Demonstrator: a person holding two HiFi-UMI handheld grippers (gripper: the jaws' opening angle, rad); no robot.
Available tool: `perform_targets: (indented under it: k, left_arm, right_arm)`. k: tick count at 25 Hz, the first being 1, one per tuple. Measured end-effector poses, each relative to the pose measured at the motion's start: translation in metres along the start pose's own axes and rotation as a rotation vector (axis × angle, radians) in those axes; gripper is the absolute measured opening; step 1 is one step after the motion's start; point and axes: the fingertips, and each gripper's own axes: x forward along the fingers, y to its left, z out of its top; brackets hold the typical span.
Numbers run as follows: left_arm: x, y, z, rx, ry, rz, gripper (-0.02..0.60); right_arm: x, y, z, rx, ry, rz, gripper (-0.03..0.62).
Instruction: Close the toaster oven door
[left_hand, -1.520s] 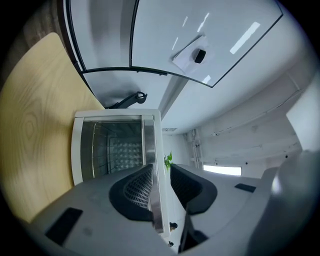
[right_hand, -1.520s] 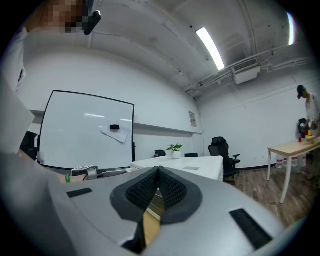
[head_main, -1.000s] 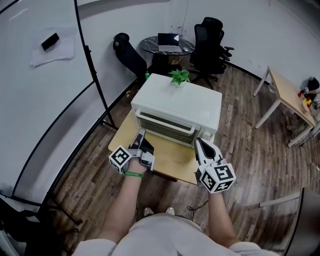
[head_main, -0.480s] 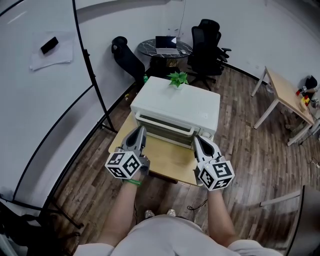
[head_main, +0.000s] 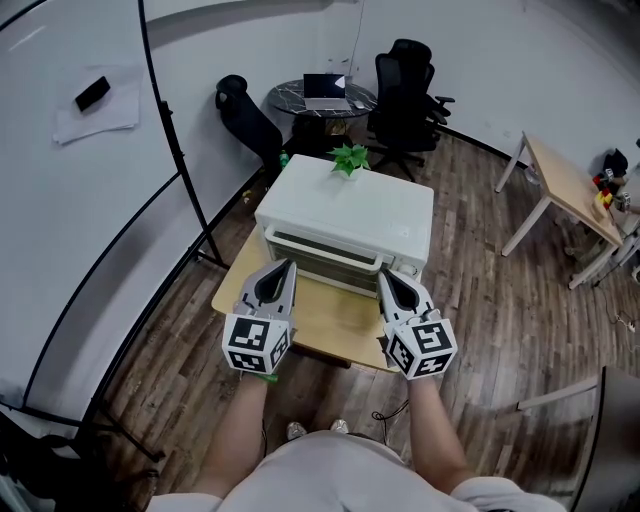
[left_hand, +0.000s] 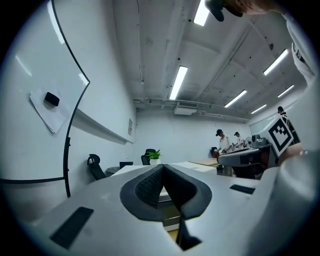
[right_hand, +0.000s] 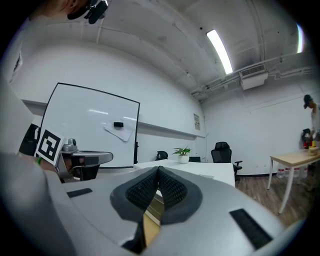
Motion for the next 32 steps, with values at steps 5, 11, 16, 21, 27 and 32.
perform_targets:
  k: [5, 11, 16, 21, 27, 32]
  left_arm:
    - [-0.0034, 0.0022, -0.0082, -0.004, 0.030, 0.022, 0.012]
    - [-0.0042, 0.0035, -0.0069, -0.022, 0.025, 0.033, 0.012]
    - [-0.0050, 0.0030, -0.0061, -0.031, 0.029, 0.033, 0.012]
    - [-0.0048, 0.0015, -0.0076, -0.031, 0.036, 0.030, 0.012]
    - [-0.0042, 0.0002, -0.0073, -0.031, 0.037, 0.031, 0.012]
    - [-0.0031, -0.0017, -0.0054, -0.027, 0.034, 0.031, 0.012]
  right_arm:
    - [0.0003, 0.0008, 0.0017, -0.006, -0.005, 0.004, 0.000]
    - [-0.0007, -0.0006, 0.0032, -0.025, -0.012, 0.004, 0.000]
    - [-0.0001, -0.0004, 0.0056, -0.030, -0.015, 0.011, 0.000]
    - [0.0012, 0.0000, 0.0053, -0.029, -0.017, 0.022, 0.000]
    - [0.0015, -0.0004, 0.0054, -0.032, -0.019, 0.032, 0.000]
    - [0.0007, -0.0018, 0.0056, -0.033, -0.023, 0.032, 0.000]
